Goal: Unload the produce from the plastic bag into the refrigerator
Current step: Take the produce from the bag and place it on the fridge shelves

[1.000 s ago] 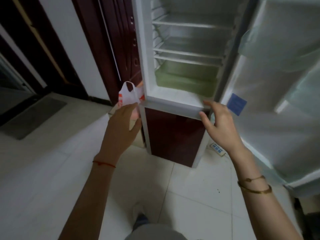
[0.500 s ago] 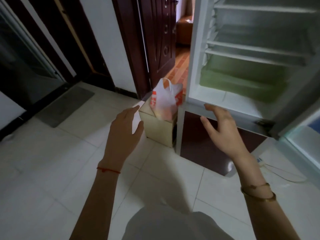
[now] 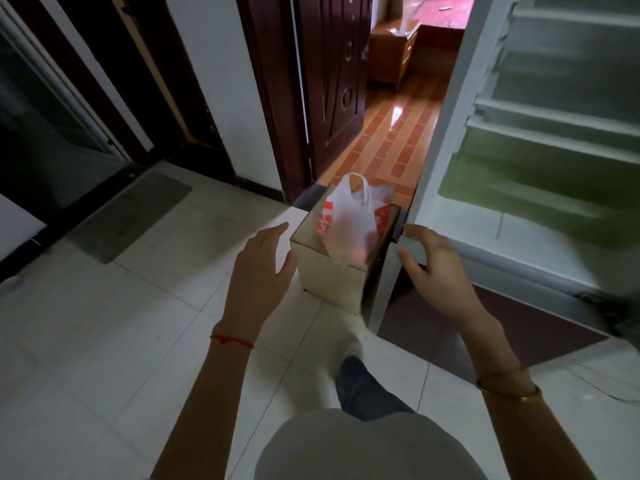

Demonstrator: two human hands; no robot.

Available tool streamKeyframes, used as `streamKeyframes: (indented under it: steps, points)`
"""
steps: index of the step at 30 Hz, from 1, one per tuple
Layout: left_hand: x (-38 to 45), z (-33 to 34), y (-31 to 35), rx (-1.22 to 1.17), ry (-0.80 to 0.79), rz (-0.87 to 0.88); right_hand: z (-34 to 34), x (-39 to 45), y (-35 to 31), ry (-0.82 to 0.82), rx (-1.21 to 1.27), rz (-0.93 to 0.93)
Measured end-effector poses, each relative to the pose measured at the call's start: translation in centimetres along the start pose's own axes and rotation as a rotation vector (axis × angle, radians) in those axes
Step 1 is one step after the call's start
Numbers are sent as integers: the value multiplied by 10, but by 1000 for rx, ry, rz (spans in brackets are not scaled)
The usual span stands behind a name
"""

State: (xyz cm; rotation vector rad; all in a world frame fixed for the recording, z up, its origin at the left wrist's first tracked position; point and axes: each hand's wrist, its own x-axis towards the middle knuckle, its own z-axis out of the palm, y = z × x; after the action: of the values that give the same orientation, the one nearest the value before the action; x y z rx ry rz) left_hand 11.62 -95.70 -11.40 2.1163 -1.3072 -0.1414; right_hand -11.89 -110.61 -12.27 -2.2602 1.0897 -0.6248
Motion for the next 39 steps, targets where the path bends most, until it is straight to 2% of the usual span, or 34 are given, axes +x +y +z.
streamKeyframes:
  steps: [14,22,30,35,39]
  points:
    - [220,54,-44,-33,11,15,46,217,37,-28,21,98]
    - [323,94,-76,-100,-55,134,81,284,61,81,83,331]
    - [421,144,-115,-163,-247,334,139,339,70,156,39,424]
    - [460,167,-132,-215,-390,378,184,369,79,148,79,684]
    - [481,184,-142,-157,-530,446,206,389,82,123,132,856]
